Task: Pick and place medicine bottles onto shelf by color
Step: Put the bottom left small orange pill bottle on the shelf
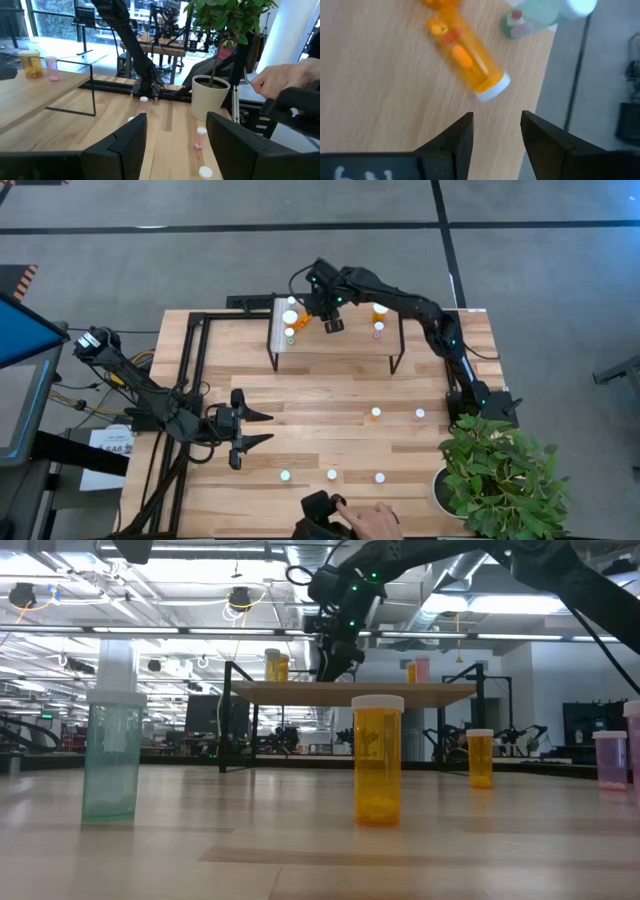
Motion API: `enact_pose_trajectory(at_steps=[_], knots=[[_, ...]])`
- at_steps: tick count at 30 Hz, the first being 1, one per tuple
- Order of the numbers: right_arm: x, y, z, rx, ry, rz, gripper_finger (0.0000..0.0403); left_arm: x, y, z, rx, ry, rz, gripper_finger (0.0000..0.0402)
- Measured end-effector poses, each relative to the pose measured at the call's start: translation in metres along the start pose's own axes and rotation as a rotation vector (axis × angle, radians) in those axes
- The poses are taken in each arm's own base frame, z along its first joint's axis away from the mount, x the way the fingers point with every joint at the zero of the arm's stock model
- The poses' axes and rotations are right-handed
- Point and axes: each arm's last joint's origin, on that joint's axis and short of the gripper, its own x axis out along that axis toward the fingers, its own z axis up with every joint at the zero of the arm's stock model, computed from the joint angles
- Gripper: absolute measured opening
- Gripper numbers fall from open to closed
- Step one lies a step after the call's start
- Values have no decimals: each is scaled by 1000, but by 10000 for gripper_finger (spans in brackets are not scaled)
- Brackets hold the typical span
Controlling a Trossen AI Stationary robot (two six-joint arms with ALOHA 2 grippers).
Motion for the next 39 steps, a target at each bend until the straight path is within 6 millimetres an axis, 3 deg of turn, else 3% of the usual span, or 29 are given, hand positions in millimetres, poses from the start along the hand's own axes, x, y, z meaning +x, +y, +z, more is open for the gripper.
enact_pose_trajectory(at_steps=[30,39], knots=[[-1,2,9,-134,-39,-32,178,0,2,-2,88,11,59,192],[-41,-15,17,-80,-123,-117,158,-6,9,7,81,-12,65,192]])
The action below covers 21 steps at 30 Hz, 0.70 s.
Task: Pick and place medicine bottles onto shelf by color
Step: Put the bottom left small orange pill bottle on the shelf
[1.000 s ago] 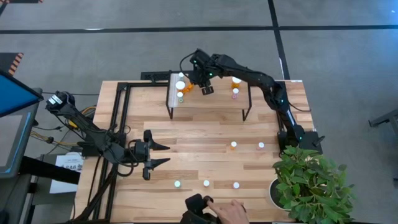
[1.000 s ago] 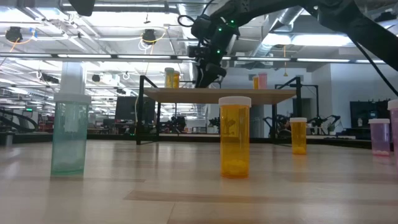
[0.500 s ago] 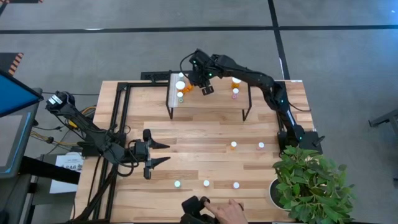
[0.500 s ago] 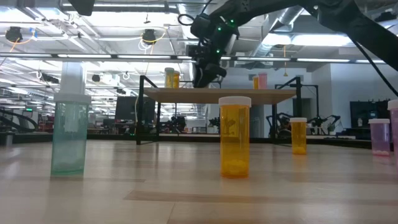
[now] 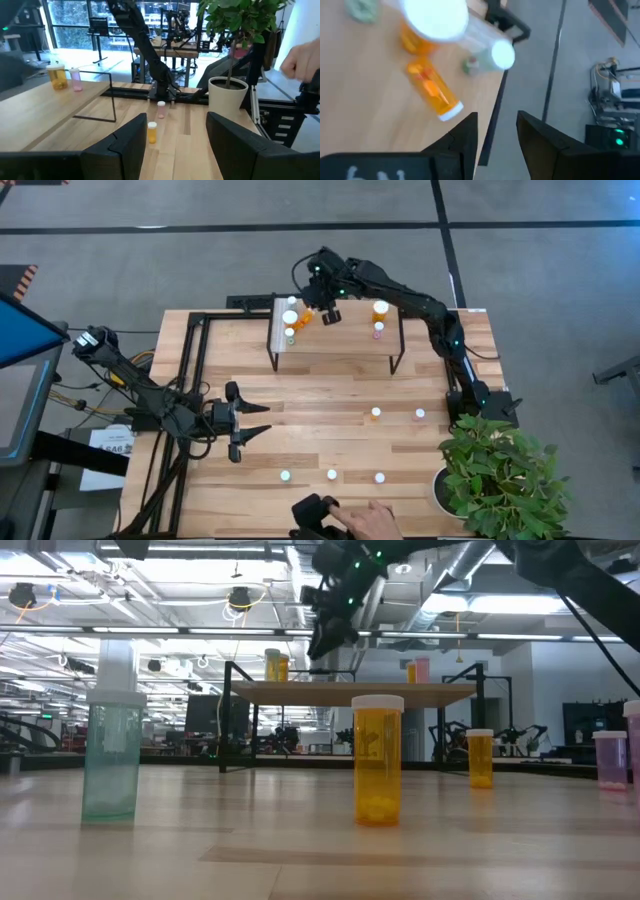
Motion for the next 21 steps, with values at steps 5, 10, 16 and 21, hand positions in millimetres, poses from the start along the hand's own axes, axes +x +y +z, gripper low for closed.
enact_pose_trajectory(at_steps=[5,10,16,21], knots=[[-34,-9,3,62,-52,-41,156,-1,1,-1,15,12,3,192],[-69,-17,8,209,-232,-15,144,1,2,-2,19,17,7,192],[-110,-8,10,343,-412,229,116,1,2,-2,3,20,-10,192],[-108,14,-7,422,-355,527,94,1,1,-2,-18,26,-37,192]])
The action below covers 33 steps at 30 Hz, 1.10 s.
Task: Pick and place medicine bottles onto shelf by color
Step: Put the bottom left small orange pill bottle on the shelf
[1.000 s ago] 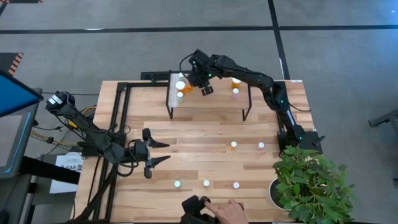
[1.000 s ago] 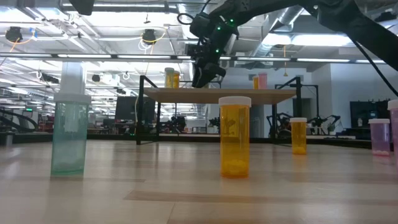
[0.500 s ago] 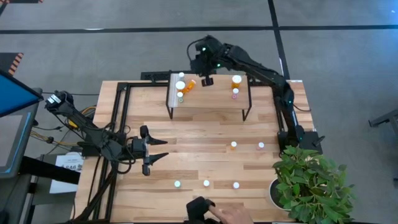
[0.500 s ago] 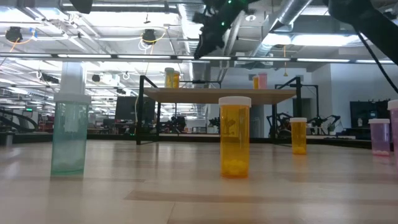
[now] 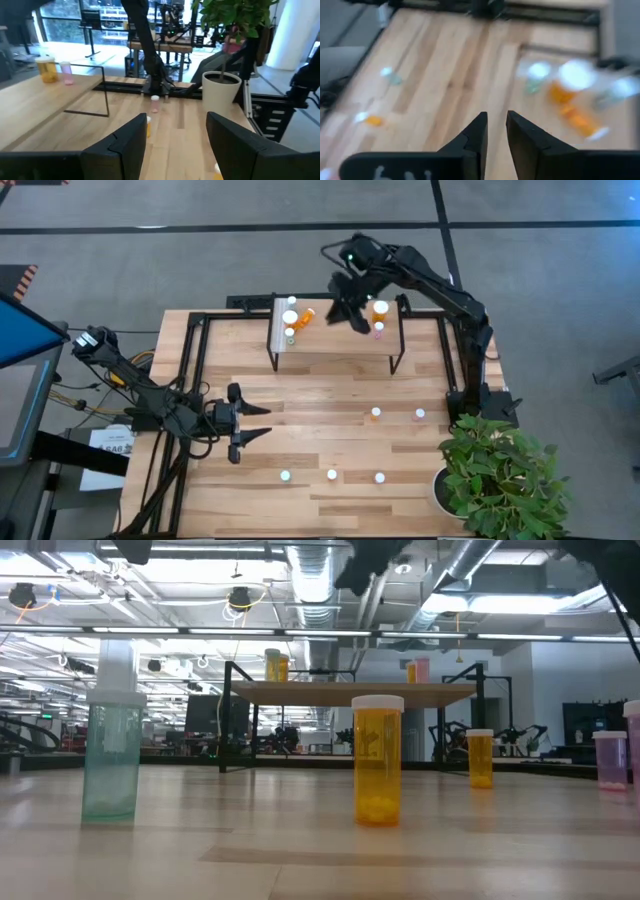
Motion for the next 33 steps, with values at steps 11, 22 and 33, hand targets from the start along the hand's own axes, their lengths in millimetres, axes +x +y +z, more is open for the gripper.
enact_pose_trajectory(at_steps=[11,22,33], knots=[[42,25,-45,-1,-38,38,90,-1,-2,-1,-38,9,-38,192],[34,40,-72,-98,-166,-386,95,-2,-3,-2,-47,19,-38,192],[58,-13,-42,-107,-1,-353,225,0,-1,-2,-48,15,-20,192]])
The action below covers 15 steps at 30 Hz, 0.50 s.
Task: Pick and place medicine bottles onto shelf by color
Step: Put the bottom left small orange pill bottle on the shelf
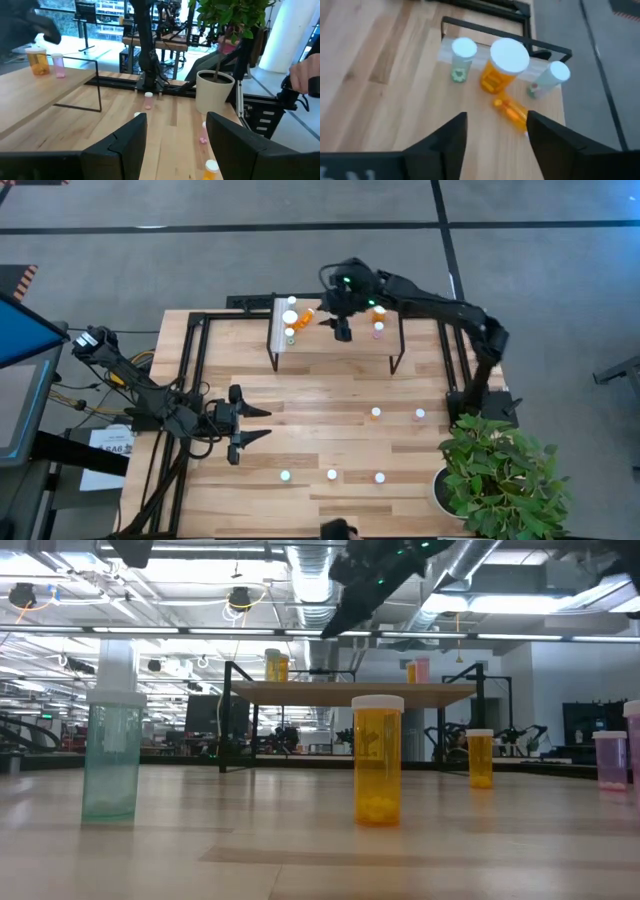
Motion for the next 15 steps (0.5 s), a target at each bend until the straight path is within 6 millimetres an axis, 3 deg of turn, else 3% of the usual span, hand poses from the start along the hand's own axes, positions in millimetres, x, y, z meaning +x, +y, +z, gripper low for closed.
enact_pose_trajectory(at_steps=[5,15], knots=[[25,-24,5,-30,58,17,243,0,0,0,12,2,3,192],[62,-50,-6,-53,130,43,222,0,1,-2,15,19,3,192]])
